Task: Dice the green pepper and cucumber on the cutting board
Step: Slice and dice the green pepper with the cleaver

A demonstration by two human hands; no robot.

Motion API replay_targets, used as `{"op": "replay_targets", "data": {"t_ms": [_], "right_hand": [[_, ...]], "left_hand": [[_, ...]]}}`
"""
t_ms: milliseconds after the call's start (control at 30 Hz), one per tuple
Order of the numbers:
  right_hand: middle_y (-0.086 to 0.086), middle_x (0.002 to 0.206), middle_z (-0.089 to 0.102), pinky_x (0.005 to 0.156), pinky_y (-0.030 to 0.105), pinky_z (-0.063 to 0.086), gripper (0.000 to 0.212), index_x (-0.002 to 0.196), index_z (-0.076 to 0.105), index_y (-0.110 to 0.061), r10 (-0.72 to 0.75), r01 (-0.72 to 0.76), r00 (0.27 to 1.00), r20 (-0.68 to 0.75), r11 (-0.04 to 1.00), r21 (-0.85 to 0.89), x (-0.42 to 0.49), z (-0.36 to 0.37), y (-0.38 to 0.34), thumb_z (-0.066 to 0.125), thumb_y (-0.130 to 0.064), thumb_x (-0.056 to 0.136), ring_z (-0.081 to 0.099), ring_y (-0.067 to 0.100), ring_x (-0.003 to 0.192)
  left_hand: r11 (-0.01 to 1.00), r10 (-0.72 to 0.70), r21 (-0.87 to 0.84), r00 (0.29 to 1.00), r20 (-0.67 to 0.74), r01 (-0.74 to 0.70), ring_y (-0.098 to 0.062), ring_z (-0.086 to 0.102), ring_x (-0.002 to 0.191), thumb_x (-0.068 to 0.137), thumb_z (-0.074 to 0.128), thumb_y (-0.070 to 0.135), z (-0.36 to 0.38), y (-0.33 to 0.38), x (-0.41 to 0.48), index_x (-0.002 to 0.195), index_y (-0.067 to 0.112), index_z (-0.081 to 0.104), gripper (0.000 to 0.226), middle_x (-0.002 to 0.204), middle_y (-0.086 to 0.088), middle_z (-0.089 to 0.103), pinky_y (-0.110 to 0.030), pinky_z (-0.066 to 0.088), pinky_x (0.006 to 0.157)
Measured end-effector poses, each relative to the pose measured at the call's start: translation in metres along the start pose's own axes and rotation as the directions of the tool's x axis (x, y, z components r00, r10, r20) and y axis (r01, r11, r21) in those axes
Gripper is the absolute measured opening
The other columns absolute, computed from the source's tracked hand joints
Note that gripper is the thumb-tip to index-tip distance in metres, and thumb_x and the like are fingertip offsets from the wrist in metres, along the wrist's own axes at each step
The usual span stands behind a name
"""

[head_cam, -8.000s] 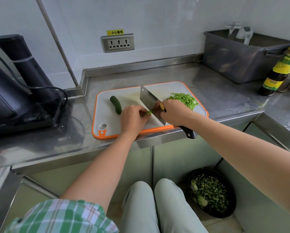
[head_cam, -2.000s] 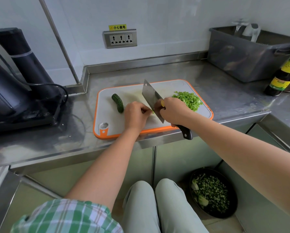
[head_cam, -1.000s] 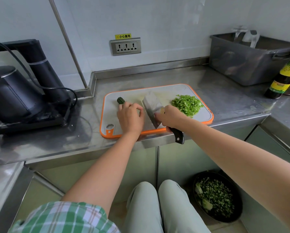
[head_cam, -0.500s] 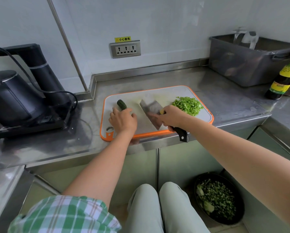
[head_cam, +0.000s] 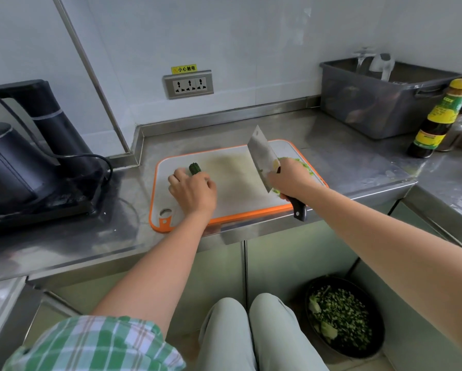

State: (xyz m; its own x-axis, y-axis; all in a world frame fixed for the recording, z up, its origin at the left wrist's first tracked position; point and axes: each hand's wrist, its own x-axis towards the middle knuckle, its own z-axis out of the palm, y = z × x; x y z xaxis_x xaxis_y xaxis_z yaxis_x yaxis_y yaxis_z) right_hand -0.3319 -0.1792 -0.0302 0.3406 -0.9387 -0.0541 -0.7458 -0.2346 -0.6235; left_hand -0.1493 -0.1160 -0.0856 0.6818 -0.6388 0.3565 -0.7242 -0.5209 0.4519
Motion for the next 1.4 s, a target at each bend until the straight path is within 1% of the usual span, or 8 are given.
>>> {"op": "replay_targets", "data": {"t_ms": [100,233,400,567,667,833,933,1400], "right_hand": [[0.009,0.086,0.059,0.059,0.031,0.040,0.022,0.102,0.046,-0.006,-0.088,0.079,0.994,-0.067,0.988,-0.131,-0.010,0.011,-0.006,0.049,-0.023,0.089,0.059,0.030,0.075],[0.015,0.110,0.059,0.069,0.032,0.034,0.026,0.114,0.048,-0.007,-0.228,0.186,0.967,-0.113,0.937,-0.296,-0.022,0.021,-0.015,0.050,-0.017,0.090,0.057,0.035,0.102],[0.016,0.106,0.051,0.082,0.035,0.042,0.038,0.125,0.050,-0.011,-0.360,0.365,0.931,0.057,0.920,-0.146,-0.019,0.027,-0.005,0.048,-0.020,0.088,0.054,0.036,0.103],[0.007,0.125,0.040,0.104,0.031,0.030,0.061,0.138,0.050,-0.030,-0.265,0.285,0.956,-0.126,0.942,0.175,0.000,0.004,0.018,0.024,-0.040,0.084,0.040,0.022,0.119],[0.002,0.158,0.007,0.116,0.039,0.008,0.064,0.147,0.030,-0.043,-0.345,0.343,0.939,0.005,0.935,0.083,0.002,0.008,0.021,0.018,-0.042,0.084,0.010,0.024,0.143],[-0.009,0.160,-0.013,0.115,0.039,-0.009,0.045,0.144,0.026,-0.053,-0.368,0.365,0.925,0.095,0.930,0.050,0.012,0.021,0.018,0.019,-0.046,0.100,-0.017,0.010,0.146],[-0.008,0.161,-0.014,0.115,0.040,-0.011,0.044,0.143,0.029,-0.053,-0.349,0.352,0.936,0.052,0.933,-0.071,0.022,0.024,0.022,0.017,-0.041,0.103,-0.020,0.012,0.145],[0.000,0.161,-0.015,0.115,0.046,-0.010,0.053,0.151,0.018,-0.041,-0.216,0.222,0.975,0.054,0.962,-0.159,0.032,0.022,0.027,0.014,-0.041,0.098,-0.019,0.017,0.146]], "left_hand": [[0.969,0.084,-0.236,0.995,0.046,-0.071,-0.035,0.056,0.096,0.096,0.048,0.028,-0.007,0.023,-0.005,0.087,0.012,0.070,0.029,0.099,-0.015,0.064,-0.036,0.039,0.081],[0.742,0.038,-0.597,0.871,0.490,0.304,-0.028,0.066,0.074,0.095,0.037,0.054,-0.010,0.072,-0.016,0.072,0.016,0.061,0.050,0.080,-0.013,0.072,-0.036,0.051,0.079],[0.676,-0.108,-0.607,0.871,0.479,0.418,-0.038,0.059,0.106,0.096,0.038,0.022,0.001,0.087,-0.010,0.106,-0.004,0.059,0.035,0.114,-0.025,0.061,-0.043,0.048,0.093],[0.418,-0.091,-0.697,0.790,0.606,0.582,-0.022,0.061,0.038,0.101,0.031,0.015,0.002,0.082,-0.005,0.104,0.004,0.045,0.019,0.091,-0.022,0.059,-0.023,0.046,0.039],[0.352,-0.103,-0.682,0.750,0.653,0.641,-0.022,0.058,0.035,0.103,0.029,0.024,0.006,0.086,-0.005,0.112,0.006,0.049,0.028,0.085,-0.020,0.063,-0.022,0.044,0.036],[0.225,-0.137,-0.708,0.741,0.657,0.669,-0.021,0.061,0.050,0.104,0.032,0.032,0.009,0.093,-0.003,0.084,0.011,0.054,0.037,0.078,-0.014,0.061,-0.027,0.052,0.049],[0.245,-0.165,-0.709,0.750,0.641,0.661,-0.013,0.051,0.030,0.104,0.033,0.029,0.009,0.091,-0.002,0.092,0.006,0.055,0.034,0.070,-0.011,0.056,-0.018,0.042,0.036],[0.356,-0.164,-0.663,0.743,0.649,0.658,-0.016,0.048,0.026,0.102,0.033,0.030,0.002,0.070,-0.003,0.100,0.004,0.048,0.030,0.067,-0.012,0.050,-0.014,0.036,0.033]]}}
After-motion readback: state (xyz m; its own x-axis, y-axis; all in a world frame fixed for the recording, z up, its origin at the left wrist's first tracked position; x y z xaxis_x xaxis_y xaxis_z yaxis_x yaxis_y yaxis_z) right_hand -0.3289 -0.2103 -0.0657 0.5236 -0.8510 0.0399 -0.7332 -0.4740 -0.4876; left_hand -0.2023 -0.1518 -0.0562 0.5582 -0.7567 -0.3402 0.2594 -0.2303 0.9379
